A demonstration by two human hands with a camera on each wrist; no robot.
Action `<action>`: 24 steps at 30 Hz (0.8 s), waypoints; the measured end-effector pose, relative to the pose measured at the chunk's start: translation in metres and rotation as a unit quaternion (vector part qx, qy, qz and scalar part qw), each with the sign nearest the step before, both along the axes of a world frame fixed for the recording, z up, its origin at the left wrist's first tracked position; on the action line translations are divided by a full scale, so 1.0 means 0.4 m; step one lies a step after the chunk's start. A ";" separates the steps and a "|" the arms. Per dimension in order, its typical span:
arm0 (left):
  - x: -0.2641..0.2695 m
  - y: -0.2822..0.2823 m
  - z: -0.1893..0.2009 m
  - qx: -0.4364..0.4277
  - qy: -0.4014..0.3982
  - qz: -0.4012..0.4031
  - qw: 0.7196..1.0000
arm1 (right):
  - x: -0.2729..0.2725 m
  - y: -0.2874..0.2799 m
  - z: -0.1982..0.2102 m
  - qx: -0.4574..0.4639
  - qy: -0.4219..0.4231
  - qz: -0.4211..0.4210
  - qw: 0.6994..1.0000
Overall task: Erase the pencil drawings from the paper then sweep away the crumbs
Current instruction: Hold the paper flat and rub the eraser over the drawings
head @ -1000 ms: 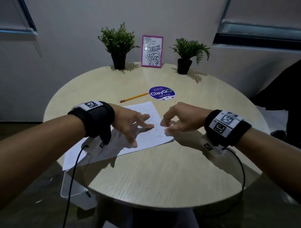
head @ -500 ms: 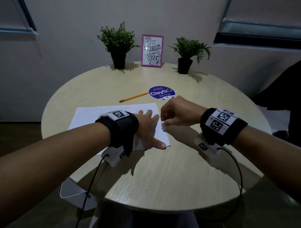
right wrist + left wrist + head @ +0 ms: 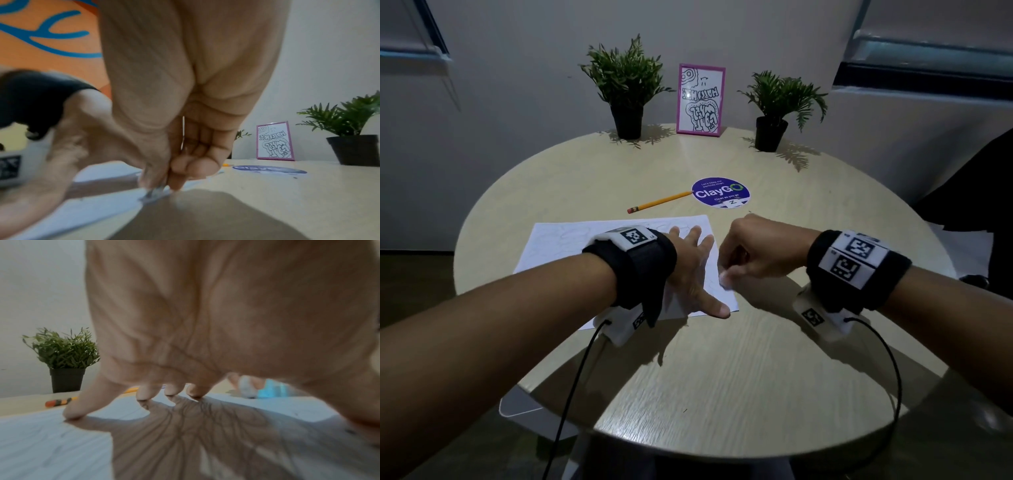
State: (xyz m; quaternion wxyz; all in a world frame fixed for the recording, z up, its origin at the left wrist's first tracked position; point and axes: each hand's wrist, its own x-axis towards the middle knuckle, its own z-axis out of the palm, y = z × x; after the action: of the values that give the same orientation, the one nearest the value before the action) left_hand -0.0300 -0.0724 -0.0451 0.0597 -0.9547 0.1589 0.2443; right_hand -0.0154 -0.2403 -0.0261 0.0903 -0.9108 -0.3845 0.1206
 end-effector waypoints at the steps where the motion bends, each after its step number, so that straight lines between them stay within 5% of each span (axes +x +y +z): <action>1: 0.002 0.000 -0.002 0.001 0.001 -0.001 1.000 | 0.011 0.005 -0.004 0.012 -0.024 -0.015 1.000; 5: 0.000 -0.001 -0.007 0.006 -0.010 -0.009 1.000 | 0.013 0.014 -0.016 0.024 -0.041 -0.027 0.999; 10: -0.004 -0.009 -0.004 0.009 -0.012 -0.005 1.000 | -0.048 -0.006 0.009 -0.033 0.071 0.038 0.996; 16: -0.006 0.005 -0.031 -0.023 -0.046 -0.015 0.999 | -0.012 0.020 -0.004 0.014 -0.017 0.002 1.000; 24: 0.006 -0.011 -0.014 0.013 -0.021 -0.017 1.000 | -0.067 -0.021 0.024 -0.012 0.046 0.043 0.998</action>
State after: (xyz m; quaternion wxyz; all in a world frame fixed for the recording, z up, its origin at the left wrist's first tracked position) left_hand -0.0276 -0.0769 -0.0507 0.0797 -0.9560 0.1710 0.2248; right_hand -0.0421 -0.2485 -0.0167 0.0917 -0.8877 -0.4175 0.1712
